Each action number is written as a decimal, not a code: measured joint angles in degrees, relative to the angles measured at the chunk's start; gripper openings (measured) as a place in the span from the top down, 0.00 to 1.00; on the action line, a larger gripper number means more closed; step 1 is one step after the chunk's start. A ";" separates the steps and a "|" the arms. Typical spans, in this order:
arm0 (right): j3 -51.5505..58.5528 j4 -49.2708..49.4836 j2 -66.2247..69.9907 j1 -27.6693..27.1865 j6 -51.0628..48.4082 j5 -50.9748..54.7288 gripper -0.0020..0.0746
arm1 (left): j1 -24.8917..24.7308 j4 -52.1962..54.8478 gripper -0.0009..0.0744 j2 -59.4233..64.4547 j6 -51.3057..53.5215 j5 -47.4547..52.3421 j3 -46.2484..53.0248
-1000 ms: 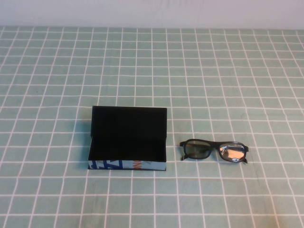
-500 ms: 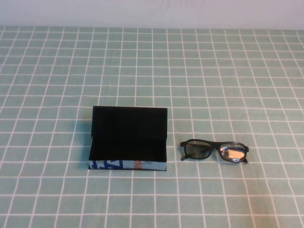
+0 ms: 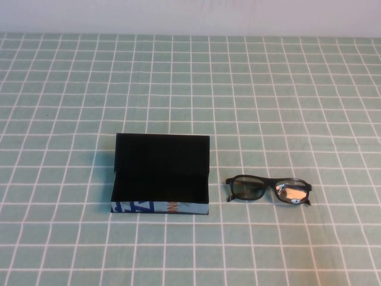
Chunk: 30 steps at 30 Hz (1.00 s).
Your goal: Return glasses to glasses case
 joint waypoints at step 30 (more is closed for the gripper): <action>-75.99 1.49 43.75 -0.08 8.00 69.91 0.99 | 0.00 0.25 0.99 25.89 -13.80 38.08 -40.52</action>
